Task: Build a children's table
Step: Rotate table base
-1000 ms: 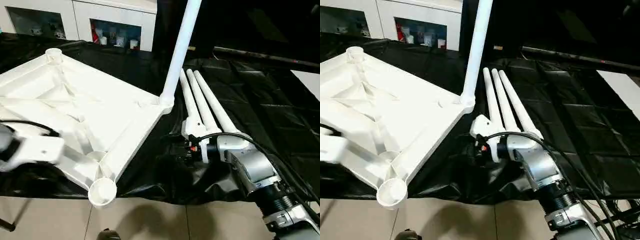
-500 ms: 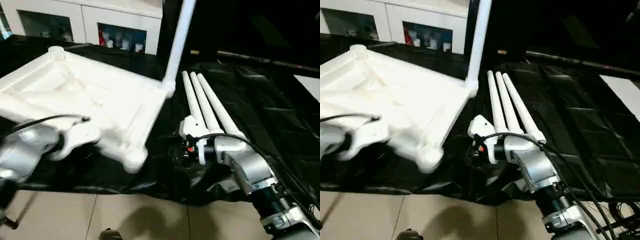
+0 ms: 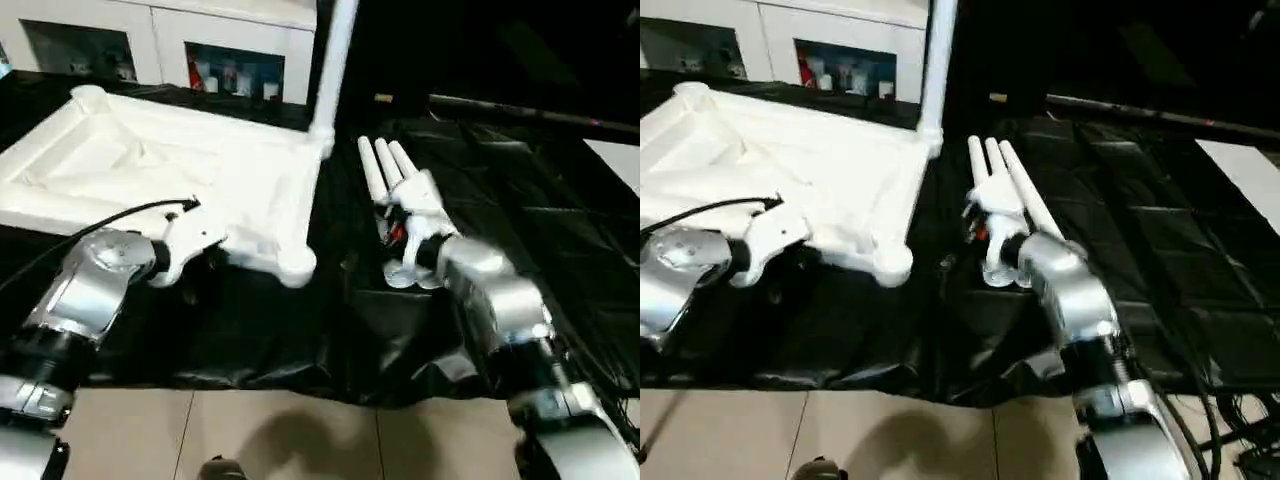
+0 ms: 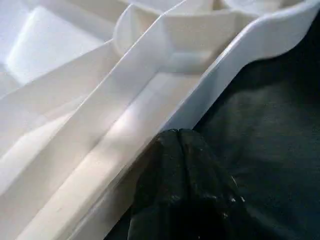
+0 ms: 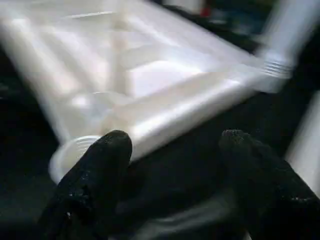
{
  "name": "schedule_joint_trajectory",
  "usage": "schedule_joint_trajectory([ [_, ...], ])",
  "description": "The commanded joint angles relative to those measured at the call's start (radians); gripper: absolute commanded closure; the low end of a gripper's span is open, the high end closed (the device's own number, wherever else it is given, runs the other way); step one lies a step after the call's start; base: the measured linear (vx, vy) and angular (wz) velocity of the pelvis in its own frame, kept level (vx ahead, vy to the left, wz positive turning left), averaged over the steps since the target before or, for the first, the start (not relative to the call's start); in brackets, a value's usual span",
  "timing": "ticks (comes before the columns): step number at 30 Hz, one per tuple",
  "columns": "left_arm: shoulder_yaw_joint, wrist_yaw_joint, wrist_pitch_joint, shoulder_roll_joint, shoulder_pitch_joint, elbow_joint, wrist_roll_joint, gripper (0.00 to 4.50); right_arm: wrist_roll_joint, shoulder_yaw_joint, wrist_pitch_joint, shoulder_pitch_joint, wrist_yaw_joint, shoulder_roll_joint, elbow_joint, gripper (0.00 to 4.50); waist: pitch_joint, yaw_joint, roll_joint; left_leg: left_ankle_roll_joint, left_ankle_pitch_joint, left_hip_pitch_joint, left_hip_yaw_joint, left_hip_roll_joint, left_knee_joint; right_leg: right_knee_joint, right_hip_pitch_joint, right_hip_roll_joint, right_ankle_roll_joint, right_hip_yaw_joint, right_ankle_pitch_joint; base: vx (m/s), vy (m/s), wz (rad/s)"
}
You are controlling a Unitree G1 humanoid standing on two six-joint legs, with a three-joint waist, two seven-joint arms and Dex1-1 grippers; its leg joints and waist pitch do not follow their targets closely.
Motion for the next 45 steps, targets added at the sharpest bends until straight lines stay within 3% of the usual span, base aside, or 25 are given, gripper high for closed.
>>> schedule_joint_trajectory([
  [1,0.025,0.004,-0.001,-0.001,-0.021,-0.023,-0.004,4.42,0.003,-0.042,0.034,-0.021,-0.054,-0.004,0.023,1.29,-0.079,-0.006,0.045,-0.090,-0.262,0.016,-0.001,-0.008,-0.058,-0.073,0.038,-0.068,-0.164,0.047,-0.098,0.000,0.000,0.00],
  [3,0.055,-0.021,-0.010,0.003,-0.019,-0.060,-0.042,4.42,0.010,-0.078,0.057,-0.062,-0.120,0.003,0.077,1.29,-0.079,-0.007,0.047,-0.092,-0.255,0.017,0.001,-0.008,-0.057,-0.071,0.036,-0.068,-0.172,0.048,-0.079,0.000,0.000,0.00],
  [5,0.111,-0.104,-0.024,-0.001,-0.007,-0.134,-0.157,4.50,0.013,-0.119,0.073,-0.148,-0.225,0.002,0.218,1.03,-0.079,-0.007,0.047,-0.099,-0.250,0.017,0.004,-0.008,-0.054,-0.068,0.035,-0.068,-0.191,0.048,-0.068,0.000,0.000,0.00],
  [6,0.130,-0.119,-0.009,-0.011,-0.011,-0.150,-0.193,4.50,-0.001,-0.110,0.079,-0.183,-0.241,-0.001,0.278,0.97,-0.079,-0.007,0.047,-0.103,-0.253,0.016,0.004,-0.009,-0.053,-0.067,0.034,-0.068,-0.195,0.048,-0.065,0.000,0.000,0.00],
  [12,0.147,-0.039,0.026,-0.077,-0.050,-0.139,-0.211,4.50,-0.038,-0.096,0.088,-0.295,-0.299,0.018,0.476,0.54,-0.077,-0.011,0.044,-0.097,-0.238,0.011,0.007,-0.008,-0.052,-0.066,0.039,-0.070,-0.175,0.050,-0.071,0.000,0.000,0.00],
  [13,0.146,-0.038,0.030,-0.082,-0.051,-0.143,-0.210,4.50,-0.042,-0.097,0.085,-0.312,-0.310,0.023,0.507,0.50,-0.078,-0.011,0.037,-0.093,-0.226,0.010,0.008,-0.008,-0.052,-0.066,0.041,-0.068,-0.170,0.050,-0.061,0.000,0.000,0.00],
  [15,0.137,-0.053,0.035,-0.084,-0.050,-0.153,-0.212,4.50,-0.049,-0.102,0.074,-0.341,-0.339,0.031,0.561,0.16,-0.081,-0.011,0.041,-0.092,-0.203,0.009,0.008,-0.008,-0.051,-0.062,0.040,-0.068,-0.170,0.049,-0.038,0.000,0.000,0.00],
  [17,0.125,-0.093,0.064,-0.063,-0.024,-0.213,-0.227,4.50,-0.065,-0.105,0.063,-0.404,-0.419,0.046,0.680,0.11,-0.083,-0.011,0.039,-0.094,-0.178,0.006,0.008,-0.008,-0.050,-0.055,0.040,-0.069,-0.176,0.048,-0.013,0.000,0.000,0.00],
  [21,0.122,-0.129,0.102,-0.034,-0.005,-0.268,-0.249,4.50,-0.064,-0.114,0.055,-0.446,-0.440,0.063,0.749,0.02,-0.087,-0.012,0.039,-0.078,-0.124,-0.001,0.011,-0.009,-0.044,-0.046,0.040,-0.064,-0.177,0.047,0.090,0.000,0.000,0.00],
  [22,0.122,-0.143,0.117,-0.021,0.005,-0.291,-0.256,4.50,-0.062,-0.119,0.058,-0.460,-0.443,0.069,0.774,0.02,-0.086,-0.014,0.035,-0.075,-0.117,-0.004,0.010,-0.011,-0.044,-0.045,0.042,-0.062,-0.177,0.047,0.097,0.000,0.000,0.00],
  [26,0.129,-0.176,0.152,0.028,0.032,-0.356,-0.267,4.50,-0.032,-0.155,0.045,-0.496,-0.396,0.093,0.855,0.02,-0.083,-0.017,0.035,-0.072,-0.143,-0.003,0.012,-0.008,-0.045,-0.046,0.038,-0.066,-0.173,0.048,0.063,0.000,0.000,0.00],
  [36,0.134,-0.189,0.212,0.070,0.070,-0.442,-0.290,4.50,-0.059,-0.159,0.064,-0.530,-0.425,0.099,0.916,0.02,-0.077,-0.017,0.025,-0.087,-0.173,-0.007,0.013,-0.007,-0.048,-0.052,0.033,-0.068,-0.151,0.048,-0.034,0.000,0.000,0.00],
  [45,0.151,-0.185,0.246,0.093,0.105,-0.491,-0.305,4.50,-0.042,-0.189,0.114,-0.522,-0.385,0.112,0.944,0.02,-0.078,-0.021,0.019,-0.090,-0.164,-0.005,0.013,-0.006,-0.048,-0.050,0.031,-0.066,-0.147,0.047,-0.015,0.000,0.000,0.00],
])
